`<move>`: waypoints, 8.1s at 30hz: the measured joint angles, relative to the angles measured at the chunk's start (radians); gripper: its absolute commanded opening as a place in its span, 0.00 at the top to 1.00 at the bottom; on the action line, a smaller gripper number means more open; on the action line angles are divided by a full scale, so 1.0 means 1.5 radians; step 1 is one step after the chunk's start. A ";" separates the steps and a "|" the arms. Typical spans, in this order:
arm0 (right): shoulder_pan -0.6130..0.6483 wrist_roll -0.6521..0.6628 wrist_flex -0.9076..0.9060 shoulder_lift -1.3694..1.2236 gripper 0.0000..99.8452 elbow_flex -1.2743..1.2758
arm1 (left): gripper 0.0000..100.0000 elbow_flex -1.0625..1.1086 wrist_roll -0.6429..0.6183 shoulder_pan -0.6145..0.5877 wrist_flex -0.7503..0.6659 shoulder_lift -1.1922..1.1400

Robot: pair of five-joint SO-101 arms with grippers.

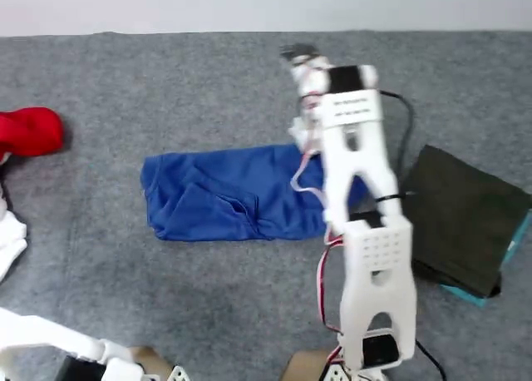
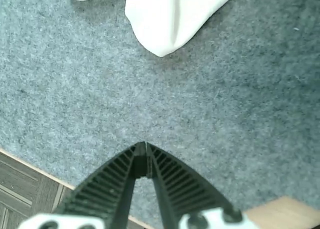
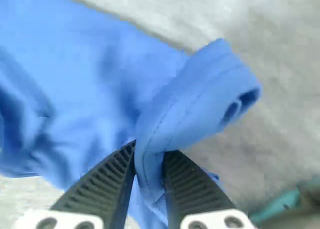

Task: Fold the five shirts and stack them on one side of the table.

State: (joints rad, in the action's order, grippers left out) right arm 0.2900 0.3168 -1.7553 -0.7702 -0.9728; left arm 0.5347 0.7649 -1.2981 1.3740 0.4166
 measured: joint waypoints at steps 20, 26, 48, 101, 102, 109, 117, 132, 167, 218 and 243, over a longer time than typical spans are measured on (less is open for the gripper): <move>0.330 0.037 0.111 -0.009 0.99 0.000 | 1.00 0.000 0.000 0.000 0.000 0.000; 0.372 0.039 0.158 -0.031 0.99 0.000 | 1.00 0.000 0.000 0.000 0.000 0.000; 0.375 0.010 0.221 -0.101 0.74 -0.101 | 1.00 0.000 0.000 -0.013 0.006 0.000; 0.272 0.069 0.001 -0.009 0.99 -0.056 | 1.00 0.000 0.000 -0.020 0.006 0.000; 0.264 0.069 0.001 -0.002 0.99 -0.028 | 1.00 0.000 0.000 -0.020 0.006 0.000; 0.229 0.069 0.001 0.163 0.99 0.220 | 1.00 0.000 0.000 -0.020 0.006 0.000; 0.241 0.062 0.025 0.189 0.99 0.302 | 1.00 0.000 0.000 -0.020 0.006 0.000; 0.135 0.088 0.065 0.045 0.99 0.306 | 1.00 0.000 0.000 -0.020 0.006 0.000; 0.178 0.076 0.029 0.009 0.99 0.276 | 1.00 0.000 0.000 -0.020 0.006 0.000; 0.105 0.108 0.423 -0.011 0.99 0.154 | 1.00 0.093 0.000 -0.008 0.030 0.213; 0.322 0.195 0.556 -0.165 0.99 0.032 | 1.00 0.151 0.000 -0.008 0.030 0.293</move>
State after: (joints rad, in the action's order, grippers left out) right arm 0.7733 0.6099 -0.9206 -1.0173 -0.9252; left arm 0.7618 0.7649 -1.3103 1.4185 0.8554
